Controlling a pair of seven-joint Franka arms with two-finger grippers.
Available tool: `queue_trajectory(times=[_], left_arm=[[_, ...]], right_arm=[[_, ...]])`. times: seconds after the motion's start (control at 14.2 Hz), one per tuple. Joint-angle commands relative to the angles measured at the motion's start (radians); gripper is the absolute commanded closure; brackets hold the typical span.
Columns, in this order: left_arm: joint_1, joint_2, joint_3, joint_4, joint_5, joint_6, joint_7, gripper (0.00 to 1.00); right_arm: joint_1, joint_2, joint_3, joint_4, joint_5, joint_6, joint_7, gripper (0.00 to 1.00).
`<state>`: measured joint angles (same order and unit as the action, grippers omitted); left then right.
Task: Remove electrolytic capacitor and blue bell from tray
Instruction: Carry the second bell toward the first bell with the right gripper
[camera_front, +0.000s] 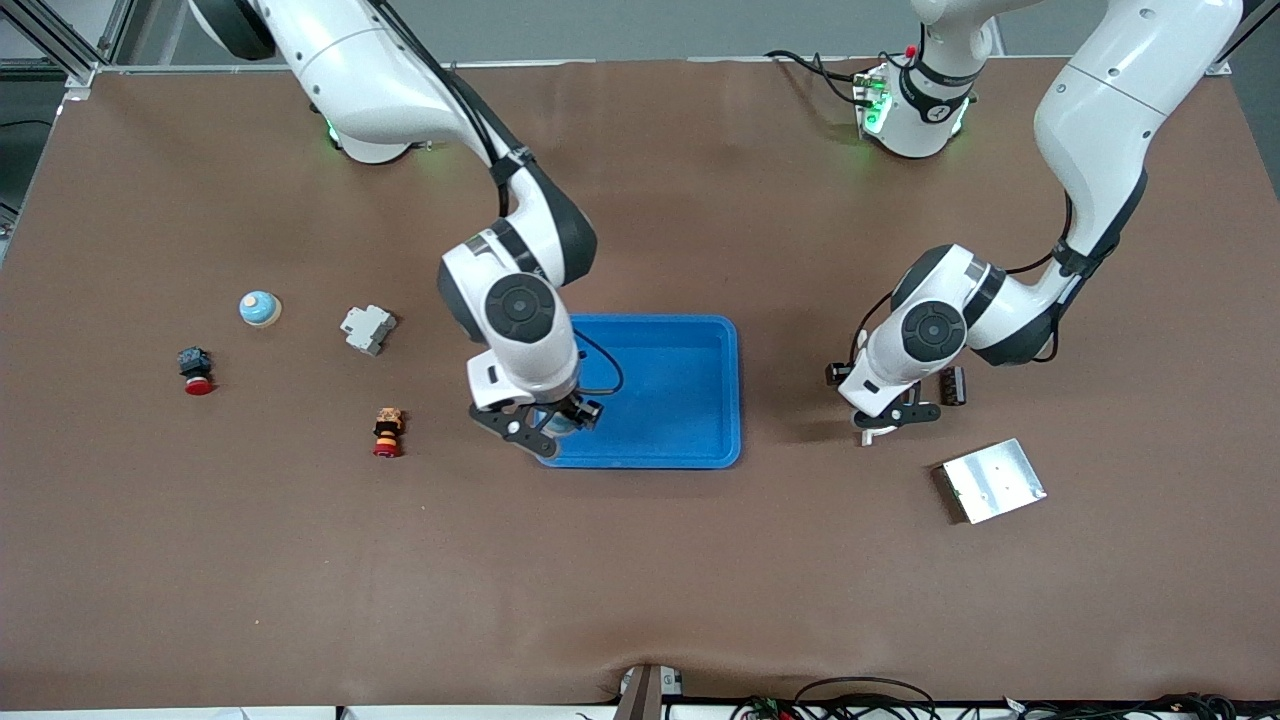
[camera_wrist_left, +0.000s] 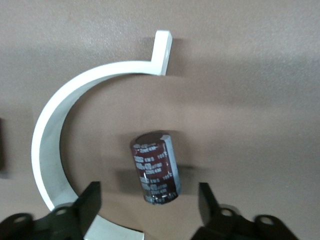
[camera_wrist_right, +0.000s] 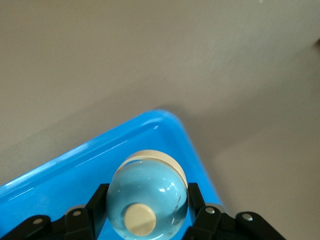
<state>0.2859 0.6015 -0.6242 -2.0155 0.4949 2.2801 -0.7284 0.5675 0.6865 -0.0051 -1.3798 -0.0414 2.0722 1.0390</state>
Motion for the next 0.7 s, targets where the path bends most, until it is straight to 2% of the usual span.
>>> queue_trajectory(times=[0.0, 0.21, 0.35, 0.63], left_arm=[[0.009, -0.035, -0.012, 0.03, 0.024, -0.081, -0.026, 0.0], [0.009, -0.066, -0.037, 0.098, 0.016, -0.221, -0.026, 0.0], [0.045, -0.092, -0.049, 0.103, 0.016, -0.229, -0.017, 0.0], [0.188, -0.129, -0.181, 0.106, 0.013, -0.237, -0.012, 0.0]], right_arm=[[-0.076, -0.059, 0.016, -0.018, 0.011, -0.07, -0.152, 1.0], [-0.132, -0.094, 0.014, -0.051, 0.032, -0.08, -0.269, 1.0], [-0.149, -0.107, 0.013, -0.08, 0.032, -0.072, -0.318, 1.0], [-0.202, -0.174, 0.013, -0.172, 0.032, -0.052, -0.422, 1.0]])
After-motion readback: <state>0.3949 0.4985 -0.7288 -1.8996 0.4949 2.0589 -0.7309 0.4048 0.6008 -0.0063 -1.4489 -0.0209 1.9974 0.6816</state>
